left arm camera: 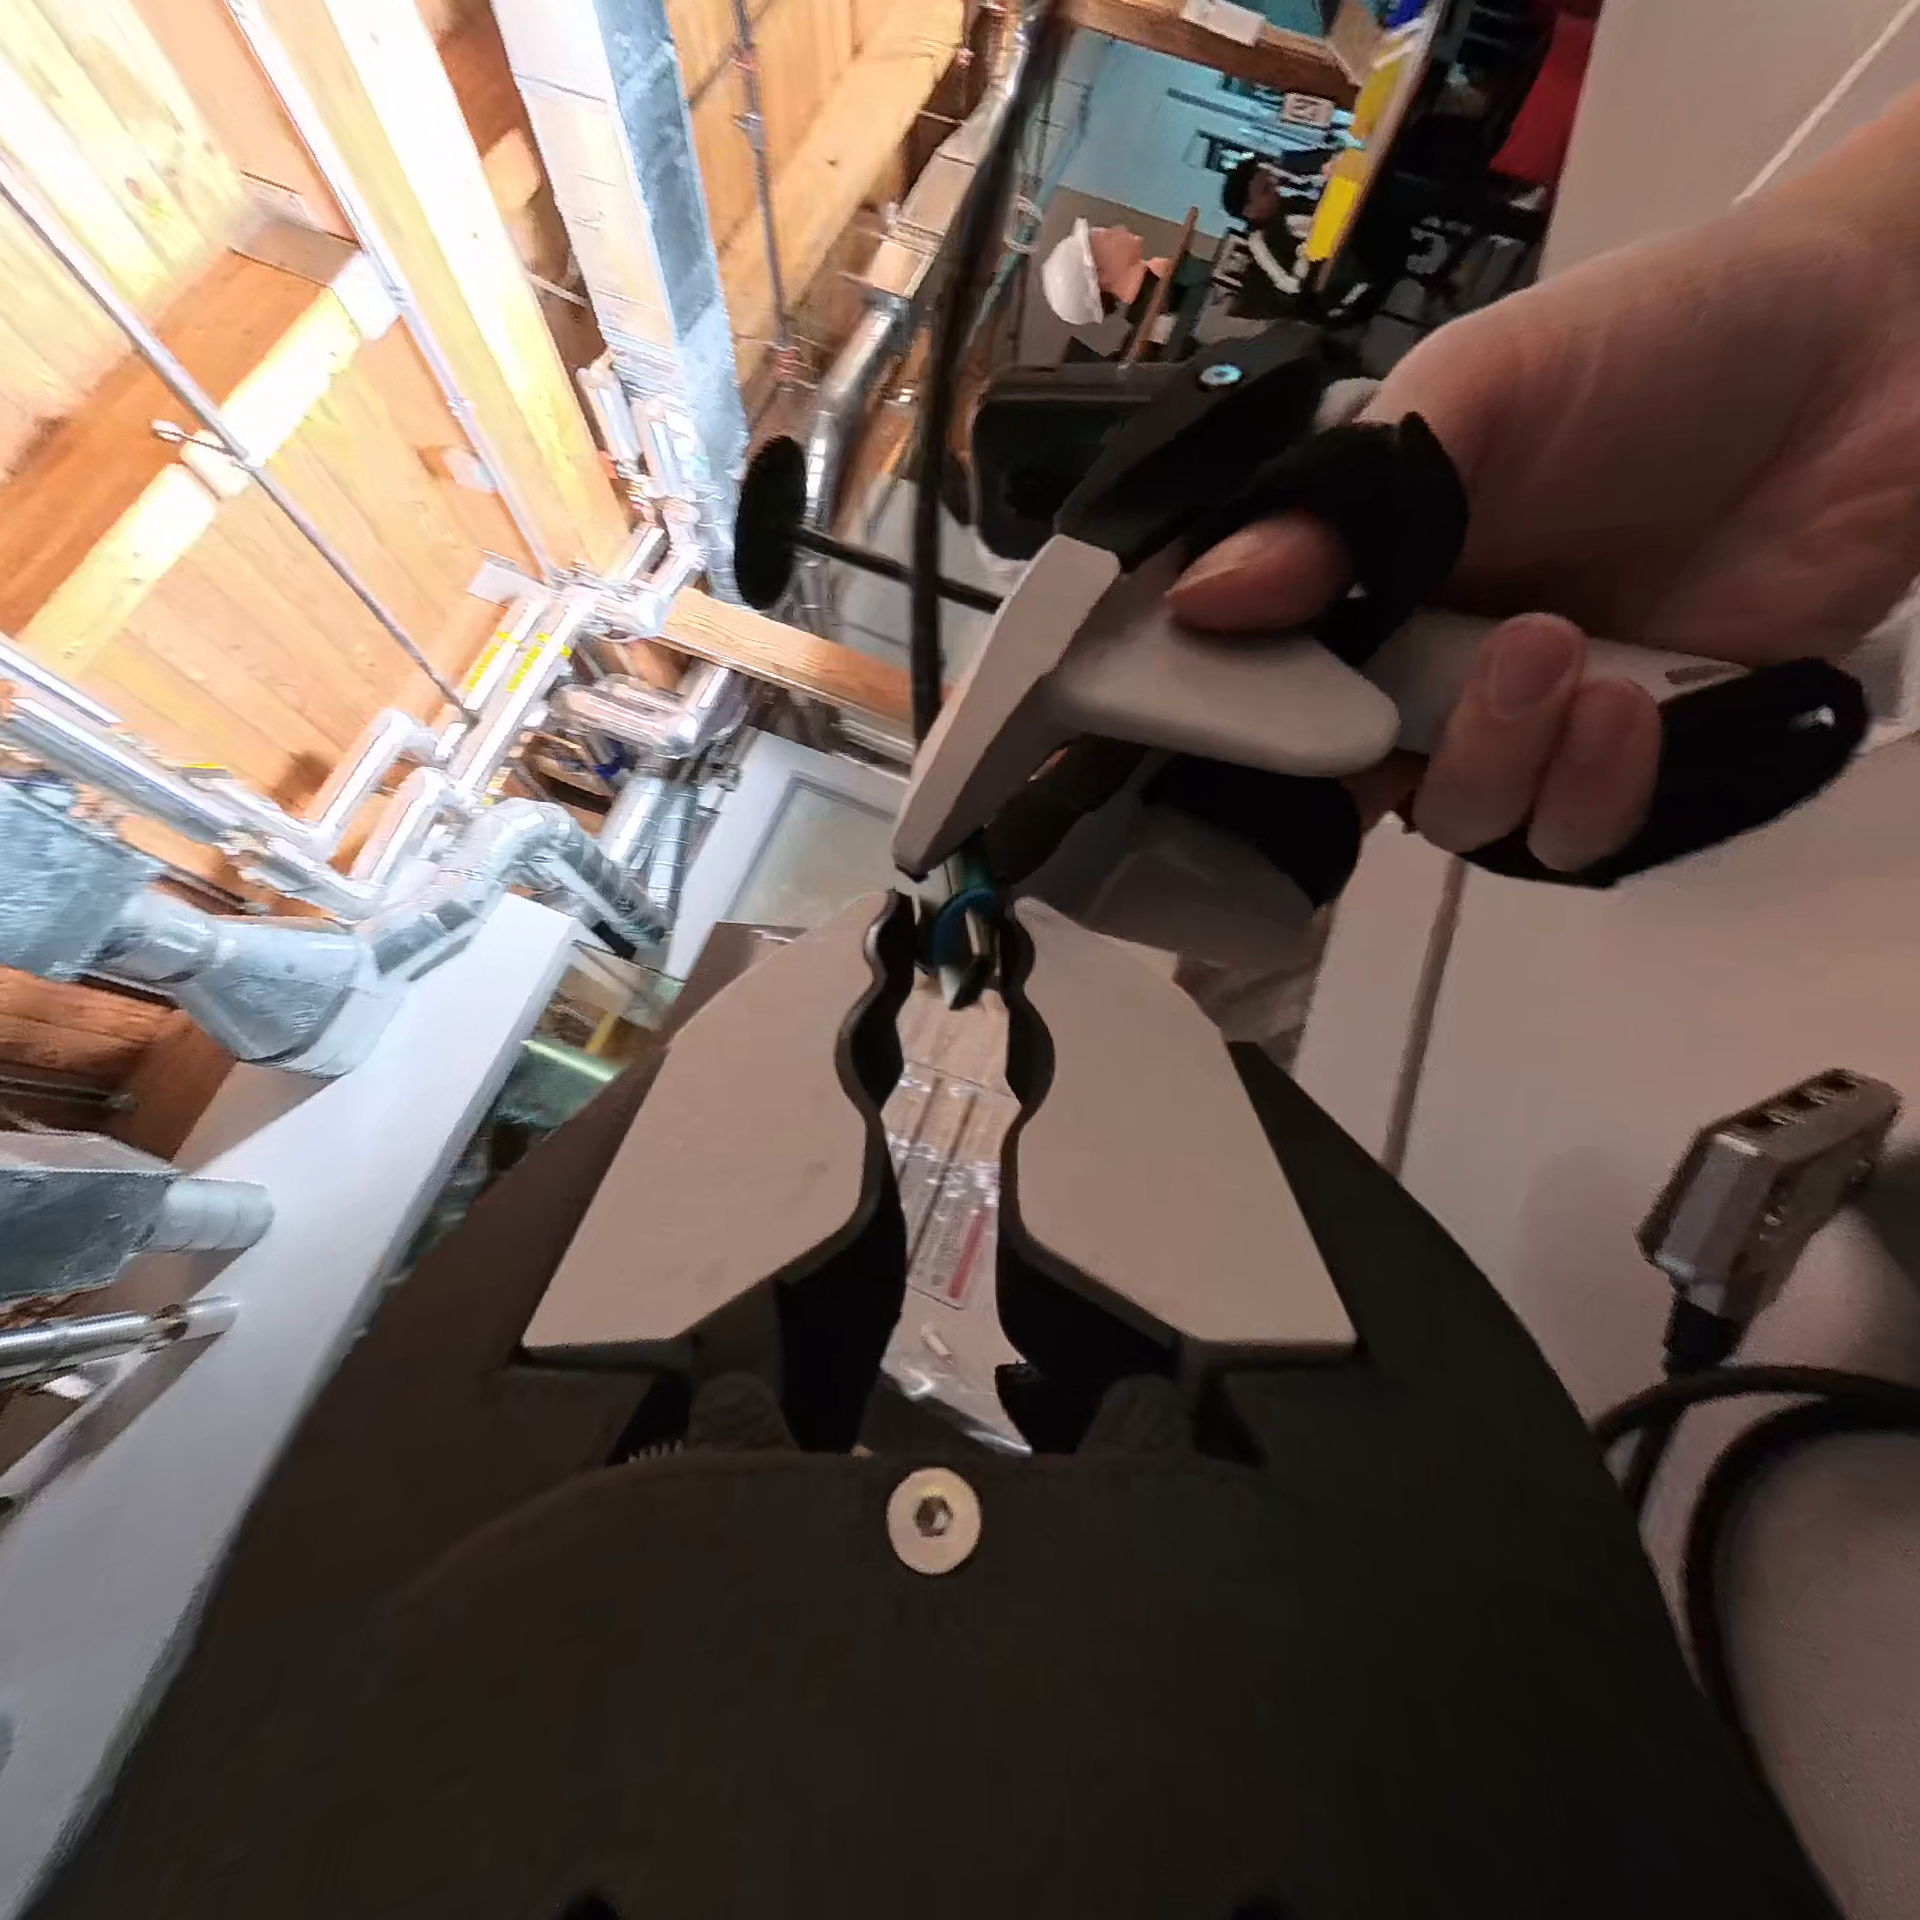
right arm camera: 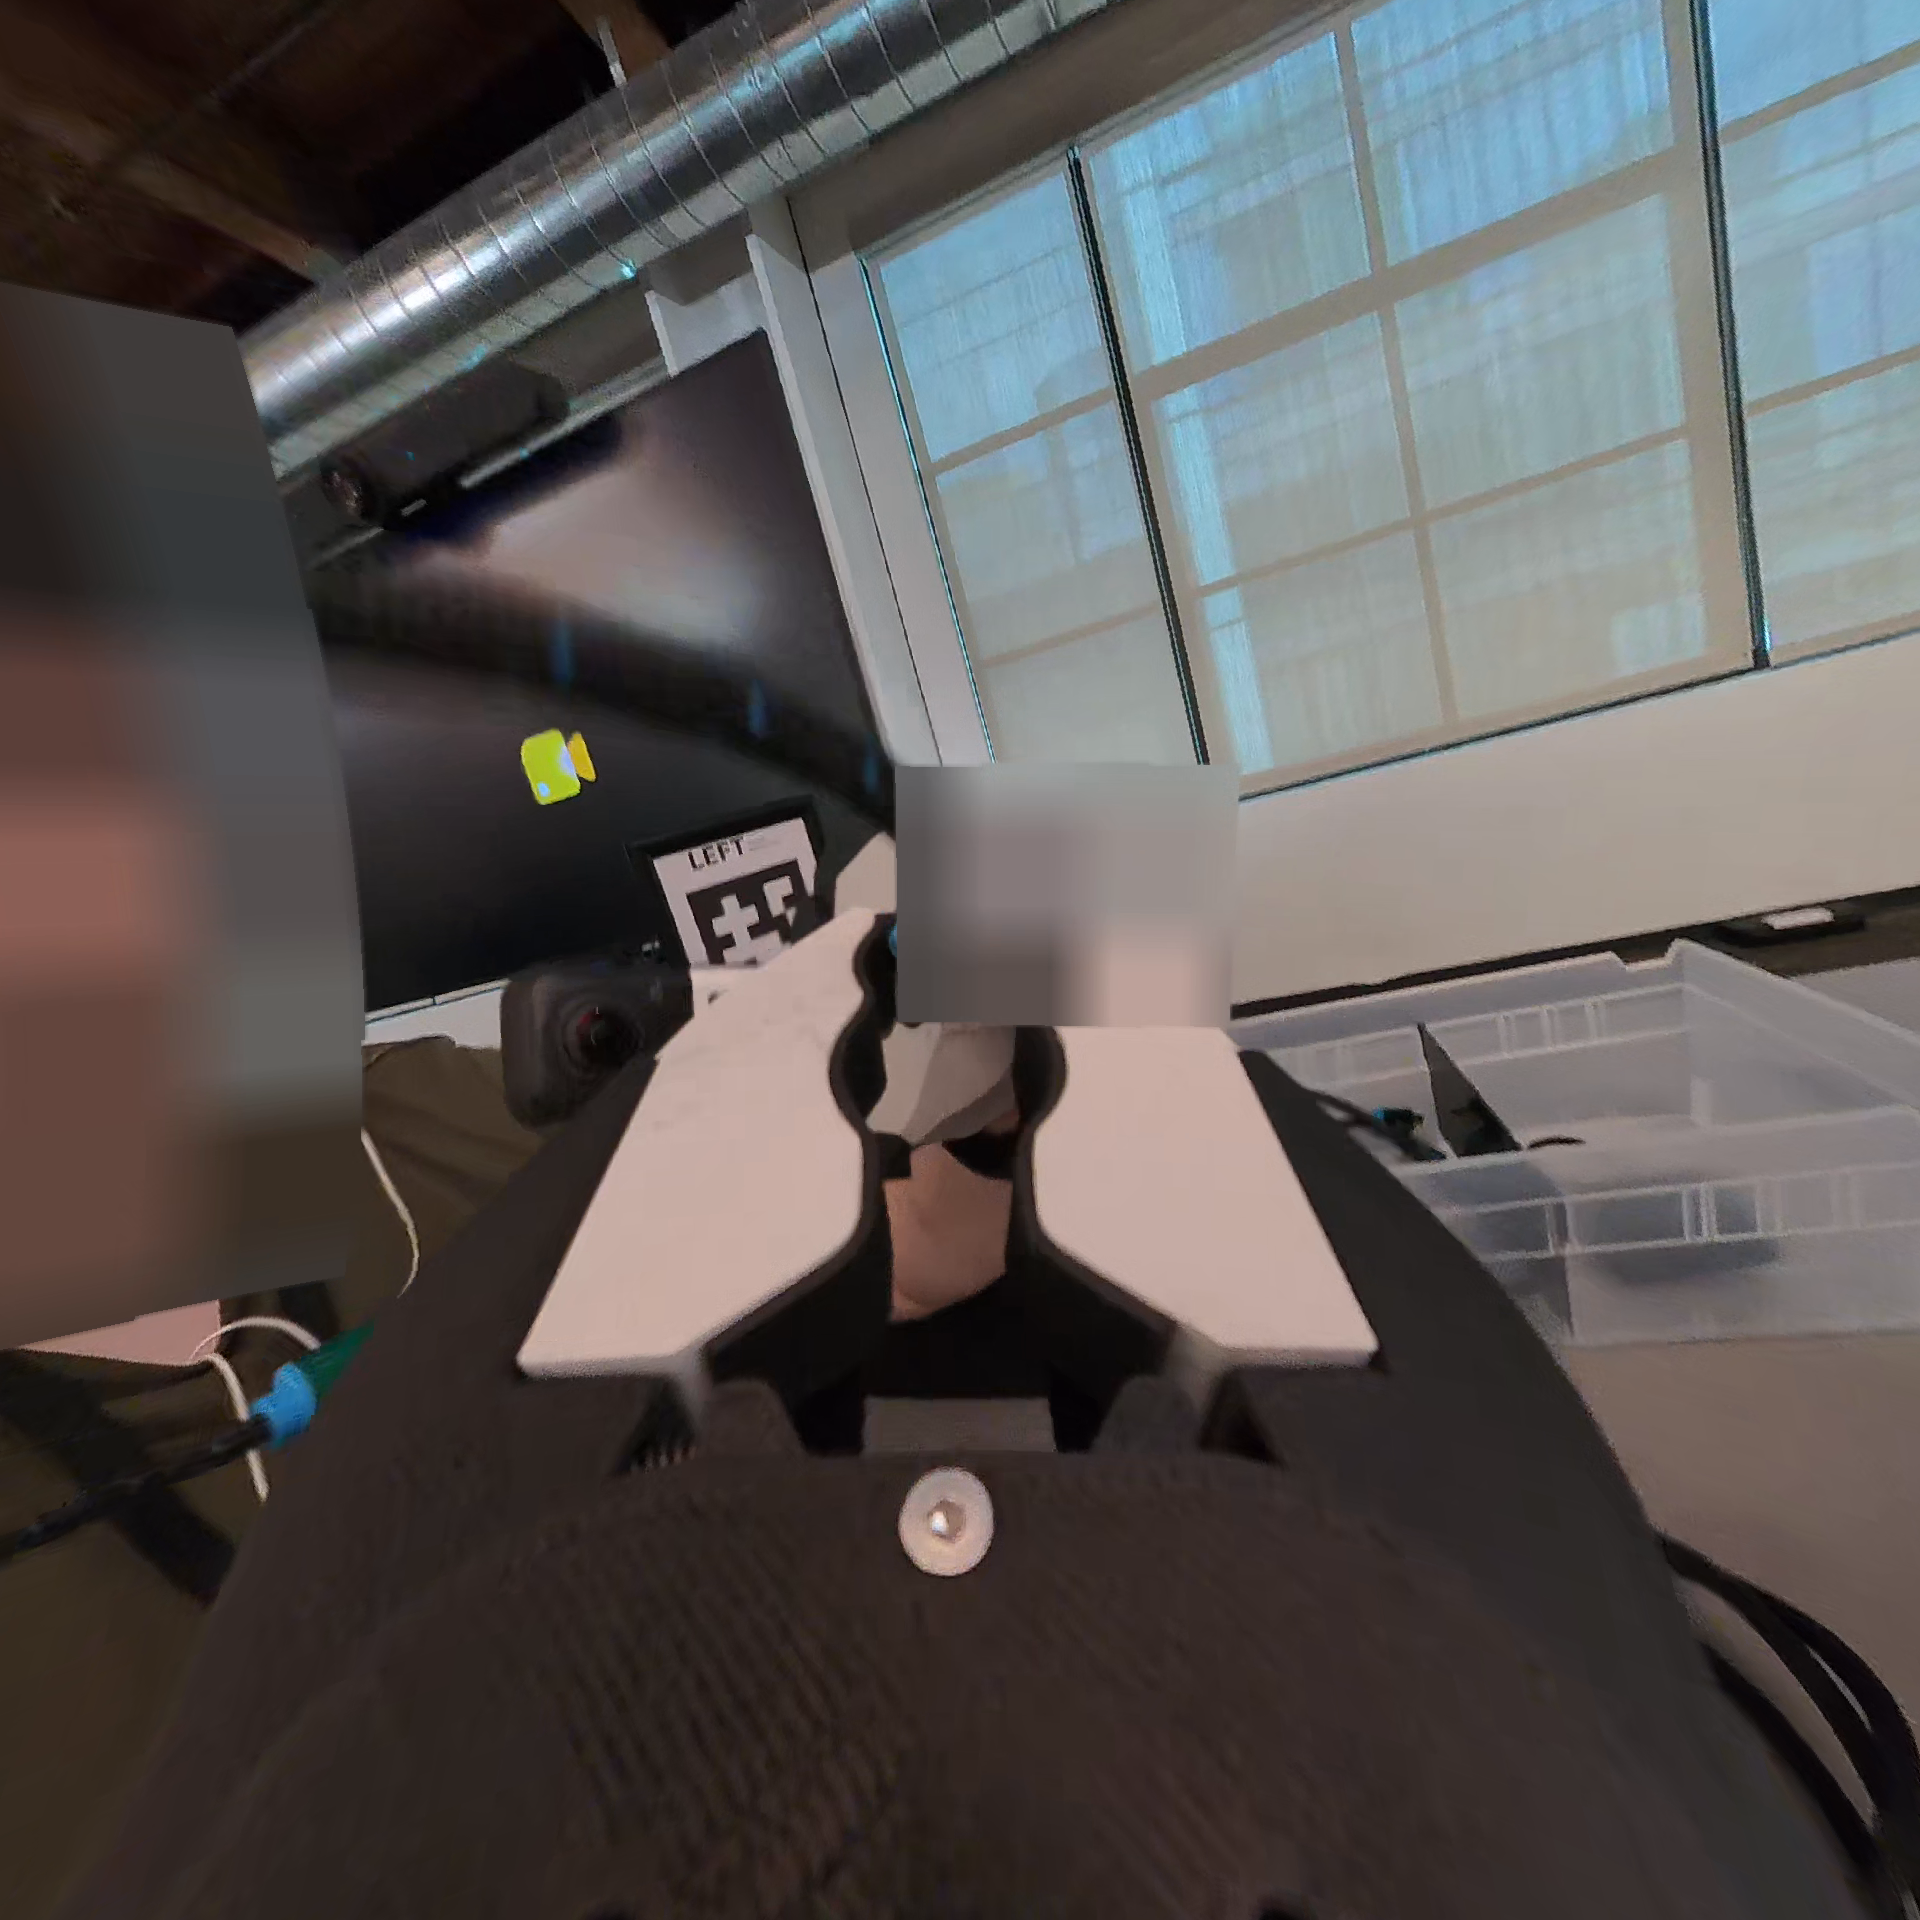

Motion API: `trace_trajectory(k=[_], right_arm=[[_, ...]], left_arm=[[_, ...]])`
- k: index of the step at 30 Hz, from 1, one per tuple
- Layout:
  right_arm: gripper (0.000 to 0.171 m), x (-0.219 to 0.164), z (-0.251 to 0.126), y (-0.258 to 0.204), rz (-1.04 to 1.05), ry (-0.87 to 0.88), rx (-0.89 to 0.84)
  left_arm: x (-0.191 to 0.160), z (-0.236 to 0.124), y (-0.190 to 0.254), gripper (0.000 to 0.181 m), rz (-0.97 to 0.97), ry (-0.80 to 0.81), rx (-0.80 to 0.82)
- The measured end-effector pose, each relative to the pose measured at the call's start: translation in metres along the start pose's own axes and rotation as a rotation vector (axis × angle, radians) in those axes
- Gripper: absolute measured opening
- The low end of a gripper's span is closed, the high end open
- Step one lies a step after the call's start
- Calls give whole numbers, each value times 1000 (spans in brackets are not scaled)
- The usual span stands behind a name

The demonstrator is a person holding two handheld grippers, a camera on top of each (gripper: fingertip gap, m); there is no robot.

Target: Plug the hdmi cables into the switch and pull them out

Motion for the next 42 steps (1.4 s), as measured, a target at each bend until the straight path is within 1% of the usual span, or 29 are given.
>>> trace_trajectory(k=[2, 5, 8, 12, 15, 21, 25, 28, 33, 36, 42], right_arm=[[19, -1, -3, 2, 14, -59, 9], [18, -3, -6, 6, 29, -129, -9], [19, -4, -10, 9, 23, -184, -42], [20, -4, -13, 7, 6, -222, -41], [29, -1, -16, 6, -43, -239, -72], [29, 8, -25, 0, -74, -225, -82], [38, 8, -27, -4, -56, -285, -93], [38, 7, -24, -5, -76, -326, -139], [36, 6, -19, -7, -86, -330, -162], [28, 10, -18, -5, -81, -304, -190], [25, 12, -20, -4, -51, -305, -207]], left_arm=[[0, 0, 0, 16, -30, 16, -59], [-2, 1, 4, 15, 7, -12, -110], [-5, 4, 8, 15, 2, -22, -149], [-4, 3, 8, 14, -43, 7, -195], [-3, 1, 6, 14, -92, 35, -230], [-1, -5, -3, 15, -203, 92, -280], [-1, -7, -6, 14, -281, 130, -334], [-1, -7, -6, 15, -312, 143, -369], [-3, -5, -6, 14, -328, 123, -376], [-6, -3, -5, 15, -339, 94, -378], [-13, -1, -6, 14, -386, 102, -411]])
Point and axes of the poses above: each gripper's, where its closed fingertips meet, z out along the fingers, x out of its top, y = z × x across the jaws, the point moved 8 cm from there along -z, back along the fingers, and after that the axes turned 12 degrees about -x, right-handed, at the moved point
